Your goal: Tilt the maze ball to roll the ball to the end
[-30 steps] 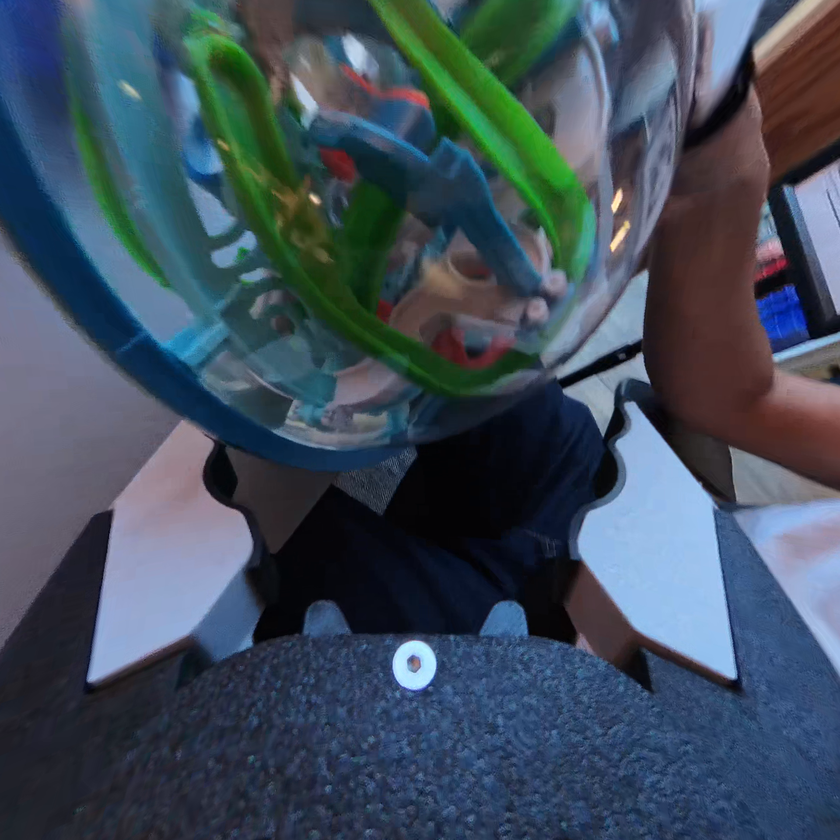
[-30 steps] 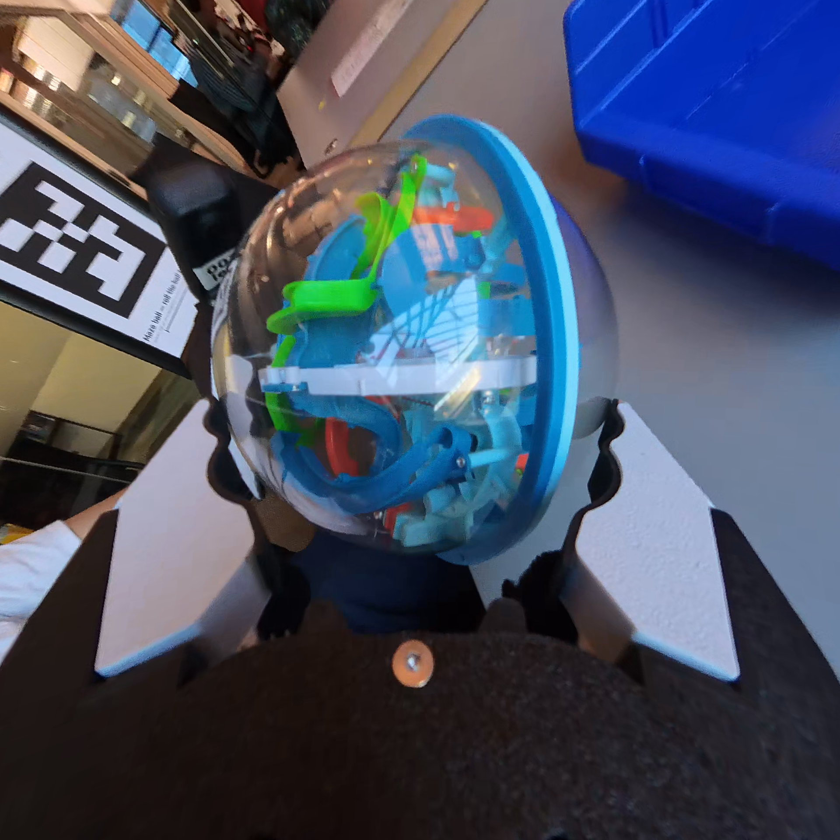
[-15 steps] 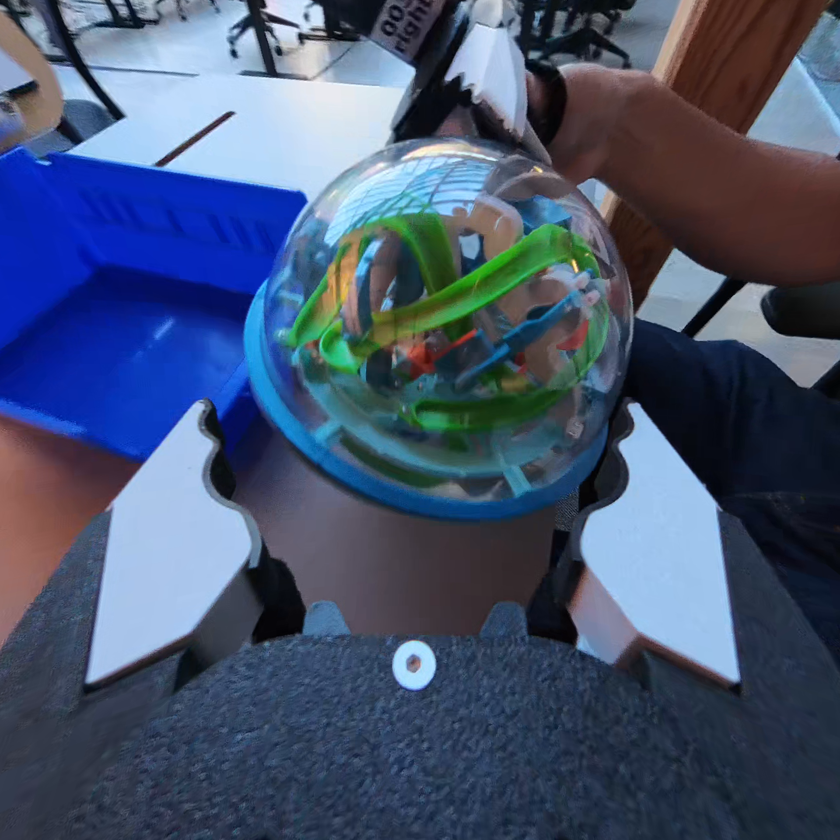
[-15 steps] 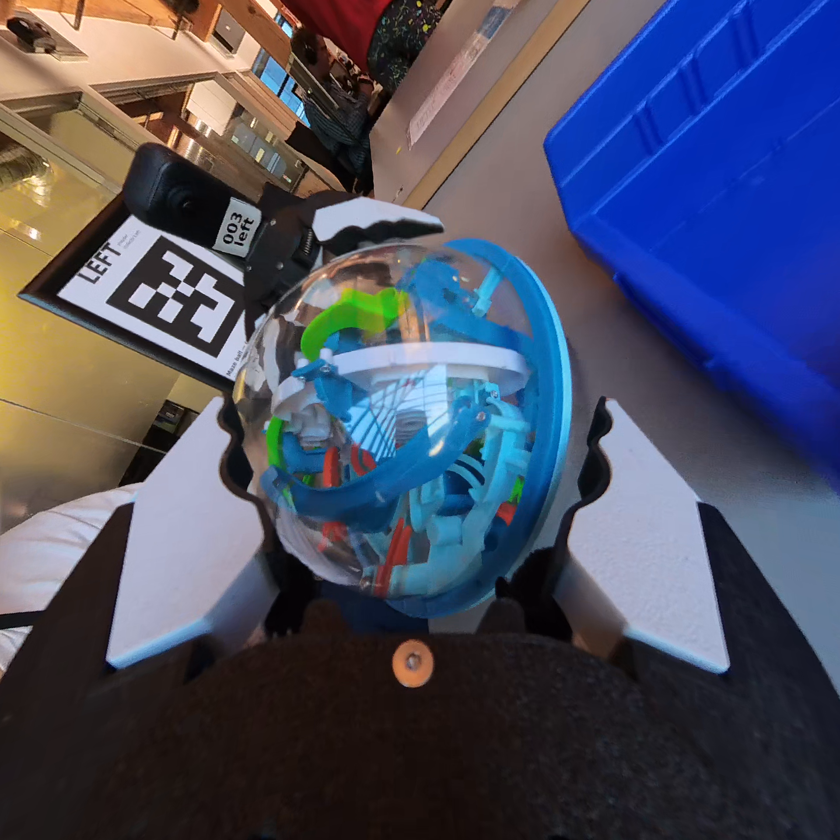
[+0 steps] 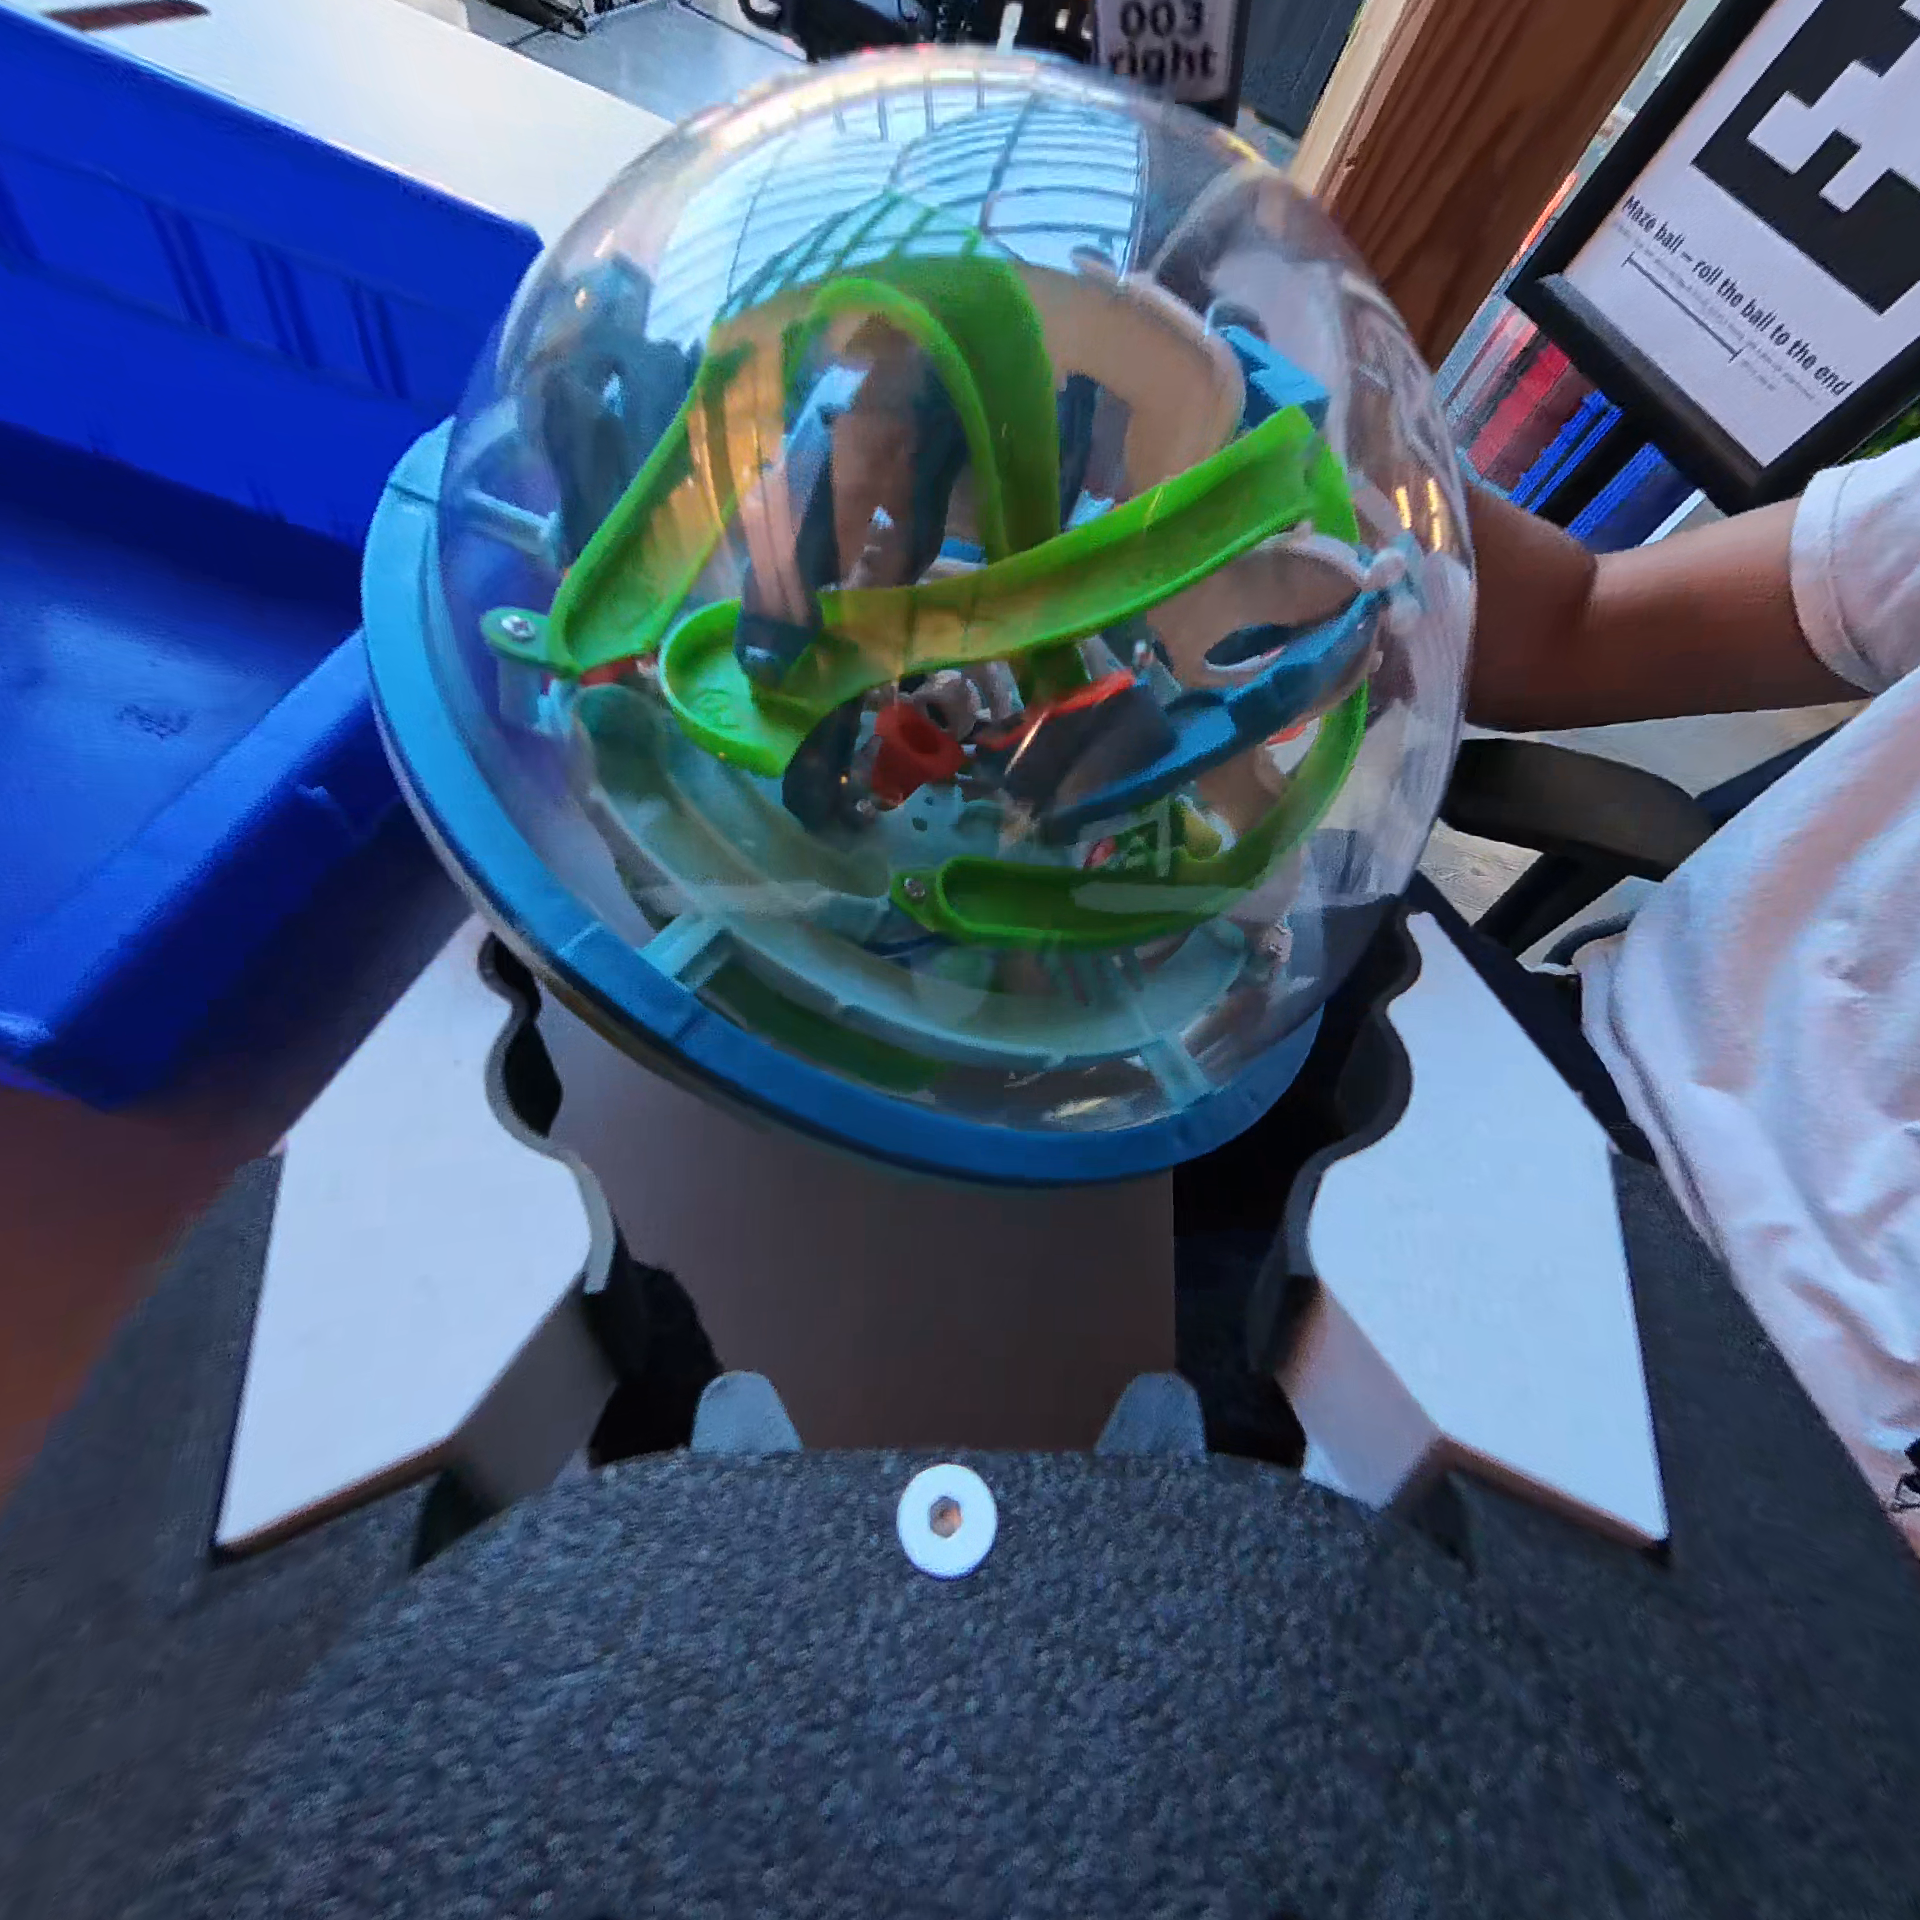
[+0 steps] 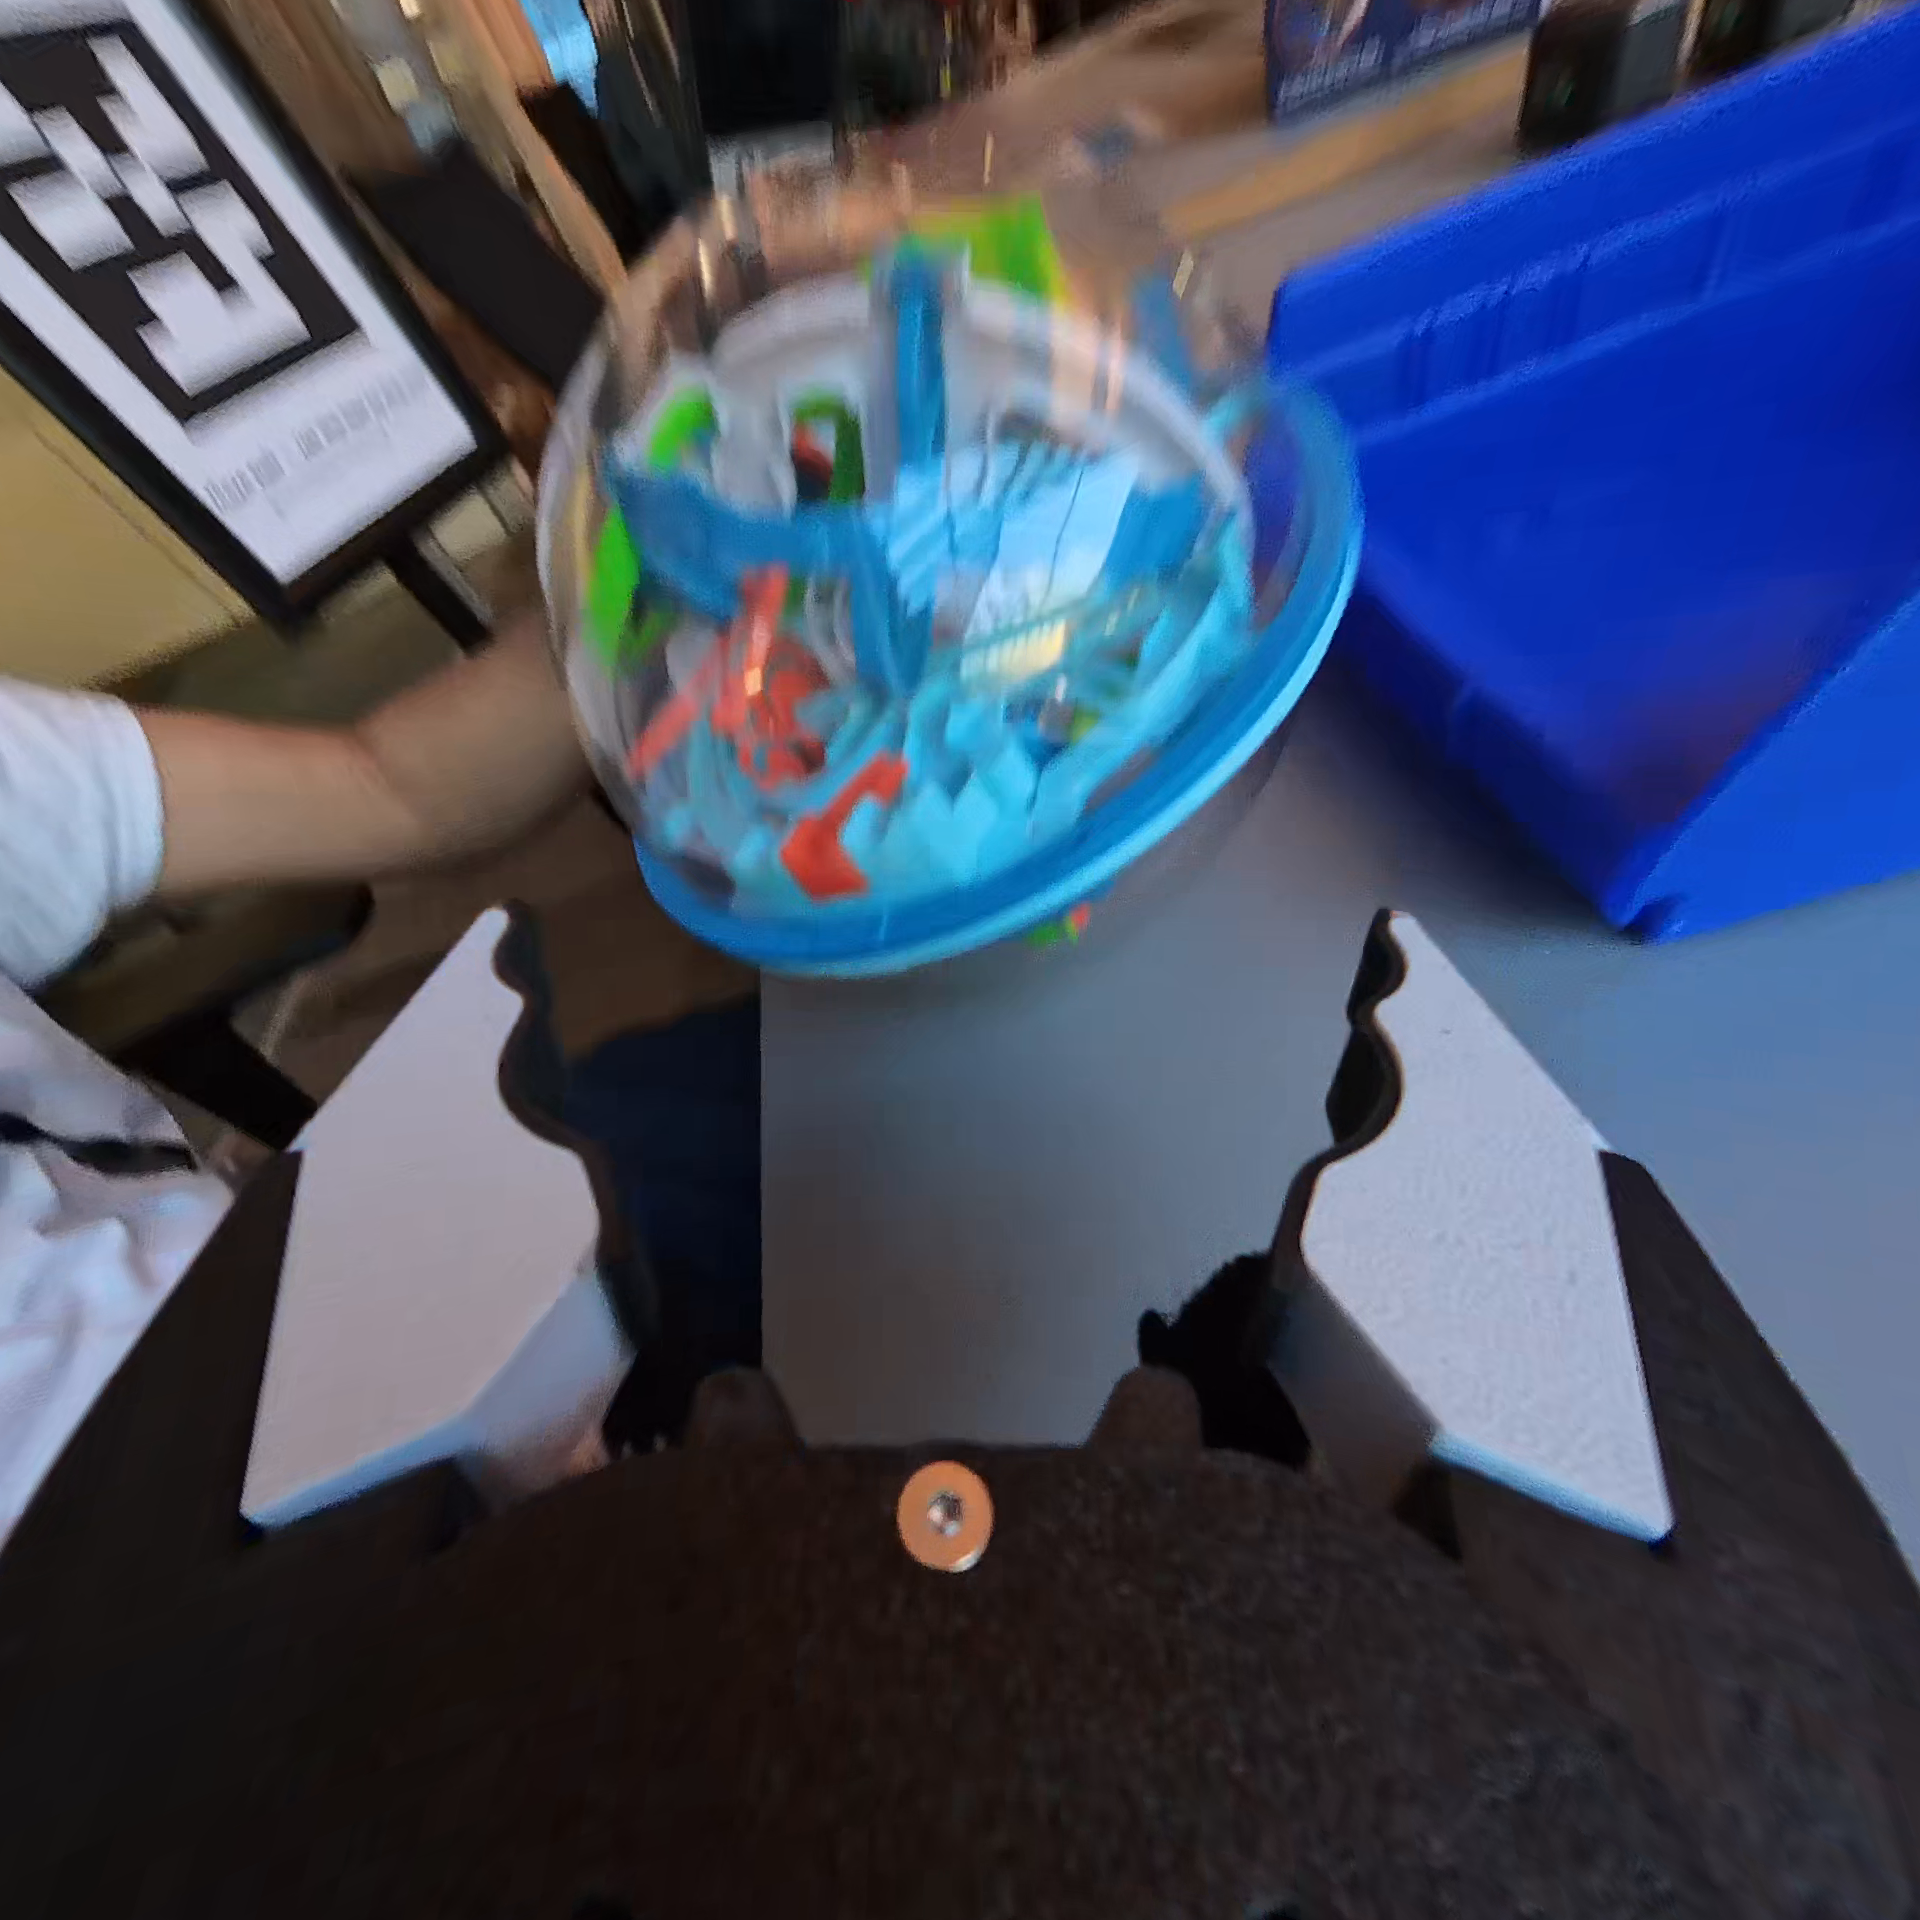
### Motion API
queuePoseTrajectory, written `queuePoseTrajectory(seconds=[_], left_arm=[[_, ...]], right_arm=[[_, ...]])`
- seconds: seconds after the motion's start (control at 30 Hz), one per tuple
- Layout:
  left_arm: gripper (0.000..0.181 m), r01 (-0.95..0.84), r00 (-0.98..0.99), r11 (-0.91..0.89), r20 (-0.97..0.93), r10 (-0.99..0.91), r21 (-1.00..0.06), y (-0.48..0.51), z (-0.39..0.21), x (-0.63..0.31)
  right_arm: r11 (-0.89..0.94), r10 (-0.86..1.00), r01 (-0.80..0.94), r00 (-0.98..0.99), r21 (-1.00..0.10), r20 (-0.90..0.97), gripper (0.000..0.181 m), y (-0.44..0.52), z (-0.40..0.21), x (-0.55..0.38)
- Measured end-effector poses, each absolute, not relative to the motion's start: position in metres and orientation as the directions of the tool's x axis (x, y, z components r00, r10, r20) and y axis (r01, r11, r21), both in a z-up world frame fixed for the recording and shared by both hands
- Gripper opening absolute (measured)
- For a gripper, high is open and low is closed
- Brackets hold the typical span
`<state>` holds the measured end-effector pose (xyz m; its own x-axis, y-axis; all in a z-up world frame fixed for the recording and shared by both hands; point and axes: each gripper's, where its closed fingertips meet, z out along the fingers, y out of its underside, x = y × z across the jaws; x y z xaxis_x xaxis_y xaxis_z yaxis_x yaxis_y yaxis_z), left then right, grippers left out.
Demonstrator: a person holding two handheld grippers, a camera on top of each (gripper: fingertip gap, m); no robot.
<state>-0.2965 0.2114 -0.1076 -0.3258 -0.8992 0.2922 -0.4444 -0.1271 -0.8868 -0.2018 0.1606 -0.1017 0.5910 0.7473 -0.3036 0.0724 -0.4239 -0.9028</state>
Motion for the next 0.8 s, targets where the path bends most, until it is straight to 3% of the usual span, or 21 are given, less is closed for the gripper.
queuePoseTrajectory(seconds=[0.1, 0.3, 0.37, 0.53, 0.63, 0.8], left_arm=[[0.152, -0.443, -0.327, -0.145, 0.31, -0.893, -0.885, 0.209, -0.109, -0.295], [0.154, -0.524, -0.278, -0.124, 0.308, -0.91, -0.842, 0.211, -0.125, -0.296], [0.157, -0.557, -0.228, -0.072, 0.236, -0.945, -0.827, 0.221, -0.125, -0.302], [0.158, -0.401, -0.212, 0.107, -0.022, -0.977, -0.91, 0.232, -0.058, -0.307], [0.158, -0.449, -0.269, 0.282, -0.173, -0.947, -0.848, 0.222, -0.048, -0.296], [0.158, -0.649, -0.314, 0.284, -0.091, -0.945, -0.706, 0.229, -0.074, -0.282]], right_arm=[[-0.427, 0.772, 0.201, 0.589, -0.881, -0.24, 0.149, 0.155, -0.132, -0.22], [-0.391, 0.762, 0.233, 0.624, -0.89, -0.172, 0.154, 0.18, -0.143, -0.243], [-0.366, 0.761, 0.236, 0.633, -0.9, -0.144, 0.154, 0.186, -0.141, -0.243], [-0.344, 0.761, 0.189, 0.63, -0.92, -0.155, 0.151, 0.193, -0.13, -0.246], [-0.372, 0.759, 0.155, 0.618, -0.915, -0.204, 0.15, 0.198, -0.122, -0.249], [-0.364, 0.765, 0.142, 0.609, -0.921, -0.208, 0.153, 0.212, -0.11, -0.257]])
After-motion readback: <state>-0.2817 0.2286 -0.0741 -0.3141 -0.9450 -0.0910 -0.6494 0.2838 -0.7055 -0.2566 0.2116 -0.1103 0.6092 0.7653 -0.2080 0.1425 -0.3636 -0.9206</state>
